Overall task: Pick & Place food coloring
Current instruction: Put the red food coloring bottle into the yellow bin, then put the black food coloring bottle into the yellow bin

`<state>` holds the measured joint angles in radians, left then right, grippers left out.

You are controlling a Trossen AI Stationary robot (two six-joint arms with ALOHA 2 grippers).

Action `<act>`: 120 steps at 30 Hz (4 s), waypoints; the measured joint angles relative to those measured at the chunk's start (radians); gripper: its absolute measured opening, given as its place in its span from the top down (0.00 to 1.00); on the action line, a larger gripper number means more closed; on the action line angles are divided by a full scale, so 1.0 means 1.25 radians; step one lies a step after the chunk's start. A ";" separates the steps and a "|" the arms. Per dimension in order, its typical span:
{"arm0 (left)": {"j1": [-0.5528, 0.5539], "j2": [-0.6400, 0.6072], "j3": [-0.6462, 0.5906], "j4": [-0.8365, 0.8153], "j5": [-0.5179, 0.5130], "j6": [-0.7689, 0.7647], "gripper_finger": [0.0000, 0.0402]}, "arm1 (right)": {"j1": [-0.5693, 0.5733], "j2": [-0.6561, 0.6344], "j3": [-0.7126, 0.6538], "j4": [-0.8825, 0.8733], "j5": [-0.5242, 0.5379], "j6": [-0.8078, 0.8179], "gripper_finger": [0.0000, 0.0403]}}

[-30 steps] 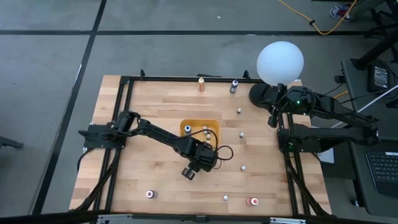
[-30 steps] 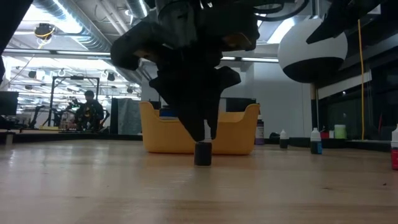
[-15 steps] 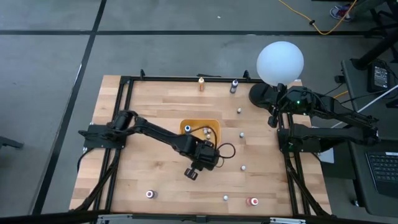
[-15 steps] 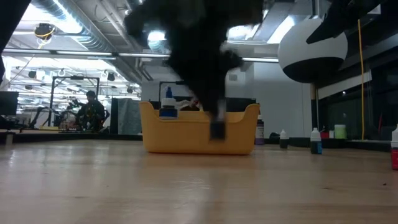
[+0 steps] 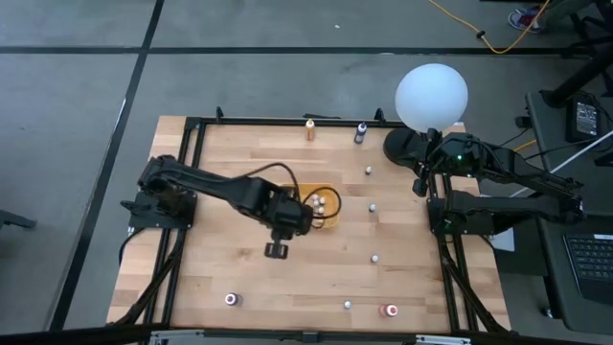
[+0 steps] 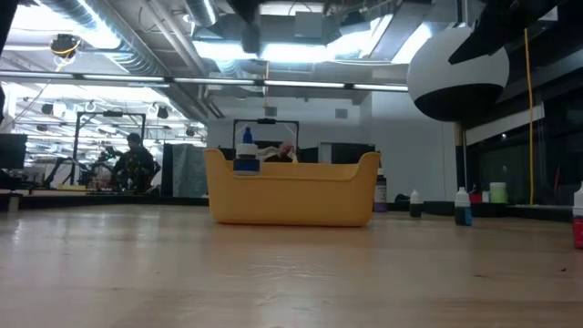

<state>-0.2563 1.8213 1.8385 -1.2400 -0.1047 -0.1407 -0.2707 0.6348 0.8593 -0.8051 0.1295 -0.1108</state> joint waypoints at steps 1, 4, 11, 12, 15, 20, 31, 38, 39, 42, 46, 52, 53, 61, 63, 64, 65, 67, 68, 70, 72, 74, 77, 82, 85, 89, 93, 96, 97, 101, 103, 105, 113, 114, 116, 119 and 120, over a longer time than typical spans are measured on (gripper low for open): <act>-0.001 -0.010 0.000 -0.003 0.000 -0.015 0.85 | 0.000 0.000 0.000 0.000 0.000 0.000 0.92; 0.000 -0.028 0.000 -0.001 -0.003 -0.044 0.85 | 0.000 0.000 0.000 0.000 0.000 0.000 0.92; 0.061 -0.027 -0.005 0.027 -0.026 -0.093 0.85 | 0.000 0.000 0.000 0.000 0.000 -0.001 0.92; 0.078 -0.026 -0.013 0.048 -0.025 -0.099 0.85 | 0.000 0.000 0.000 0.000 0.000 -0.001 0.92; 0.122 -0.023 -0.051 0.120 -0.014 -0.096 0.85 | 0.000 0.000 0.000 0.000 0.000 -0.002 0.92; 0.166 -0.023 -0.157 0.320 0.021 -0.065 0.85 | 0.000 0.000 0.000 0.000 0.000 -0.002 0.92; 0.203 0.043 -0.240 0.421 0.091 -0.066 0.85 | 0.000 0.000 0.000 0.000 0.000 -0.011 0.92; 0.202 0.099 -0.231 0.409 0.081 -0.058 0.85 | 0.000 0.000 0.000 0.000 0.000 -0.024 0.92; 0.202 0.107 -0.231 0.411 0.070 -0.056 0.85 | 0.000 0.000 0.000 0.000 0.000 -0.024 0.92; 0.201 0.127 -0.232 0.404 0.047 -0.057 0.85 | 0.000 0.000 0.000 0.000 0.000 -0.024 0.92; 0.202 0.148 -0.232 0.409 0.043 -0.051 0.85 | 0.000 0.000 0.000 0.000 0.001 -0.024 0.92; 0.208 0.170 -0.232 0.407 0.014 -0.044 0.85 | 0.000 0.000 0.000 0.000 0.000 -0.023 0.92; 0.211 0.172 -0.232 0.409 0.013 -0.044 0.85 | 0.000 0.000 0.000 0.000 0.001 -0.023 0.92; 0.218 0.183 -0.231 0.414 0.021 -0.026 0.85 | 0.000 0.000 0.000 0.000 0.000 -0.023 0.92; 0.218 0.184 -0.232 0.414 0.022 -0.023 0.85 | 0.000 0.000 0.000 0.000 0.000 -0.023 0.92; 0.218 0.184 -0.231 0.416 0.022 -0.023 0.85 | 0.000 0.000 0.000 0.000 0.000 -0.023 0.92; 0.218 0.183 -0.231 0.416 0.022 -0.023 0.85 | 0.000 0.000 0.000 0.000 0.000 -0.023 0.92; 0.218 0.183 -0.231 0.415 0.022 -0.023 0.85 | 0.000 0.000 0.000 0.000 0.000 -0.023 0.92; 0.218 0.183 -0.231 0.416 0.022 -0.023 0.84 | 0.000 0.000 0.000 0.000 0.000 -0.023 0.92; 0.218 0.183 -0.231 0.415 0.022 -0.023 0.83 | 0.000 0.000 0.000 0.000 0.000 -0.023 0.92; 0.218 0.183 -0.231 0.415 0.022 -0.023 0.81 | 0.000 0.000 0.000 0.000 0.000 -0.023 0.92; 0.217 0.183 -0.231 0.415 0.022 -0.023 0.79 | 0.000 0.000 0.000 0.000 0.000 -0.023 0.92; 0.217 0.183 -0.231 0.415 0.022 -0.023 0.76 | 0.000 0.000 0.000 0.000 0.000 -0.023 0.92; 0.217 0.183 -0.231 0.415 0.022 -0.023 0.73 | 0.000 0.000 0.000 0.000 0.000 -0.023 0.92; 0.217 0.183 -0.231 0.416 0.022 -0.013 0.71 | 0.000 0.000 0.000 0.000 0.000 -0.023 0.92; 0.217 0.177 -0.231 0.409 0.022 -0.004 0.70 | 0.000 0.000 0.000 0.000 0.000 -0.023 0.92; 0.216 0.175 -0.181 0.345 0.019 -0.001 0.70 | 0.000 0.000 0.000 0.000 0.000 -0.023 0.92; 0.210 0.172 -0.136 0.316 -0.001 0.017 0.70 | 0.000 0.000 0.000 0.000 0.000 -0.023 0.92; 0.208 0.173 -0.119 0.299 -0.009 0.023 0.70 | 0.000 0.000 0.000 0.000 0.000 -0.022 0.92; 0.190 0.173 -0.041 0.254 -0.029 0.065 0.70 | 0.000 0.000 0.000 0.000 0.000 -0.020 0.92; 0.175 0.173 -0.002 0.239 -0.025 0.100 0.71 | 0.000 0.000 0.000 0.000 0.000 -0.020 0.92; 0.155 0.173 0.040 0.236 -0.016 0.136 0.71 | 0.000 0.000 0.000 0.000 0.000 -0.020 0.92; 0.075 0.172 0.136 0.231 0.023 0.226 0.72 | 0.000 0.000 0.000 0.000 0.000 -0.021 0.92; 0.066 0.173 0.142 0.225 0.022 0.226 0.72 | 0.000 0.000 0.000 0.000 0.000 -0.021 0.92; 0.050 0.173 0.148 0.223 0.021 0.220 0.73 | 0.000 0.000 0.000 0.000 0.000 -0.022 0.92; 0.026 0.173 0.149 0.199 -0.008 0.196 0.74 | 0.000 0.000 0.000 0.004 0.000 -0.023 0.92; 0.018 0.173 0.149 0.183 -0.027 0.184 0.74 | 0.000 0.000 0.000 0.013 0.000 -0.022 0.92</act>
<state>-0.2342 2.0373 2.0243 -1.0113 -0.1383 0.0894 -0.2710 0.6350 0.8593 -0.7886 0.1295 -0.1385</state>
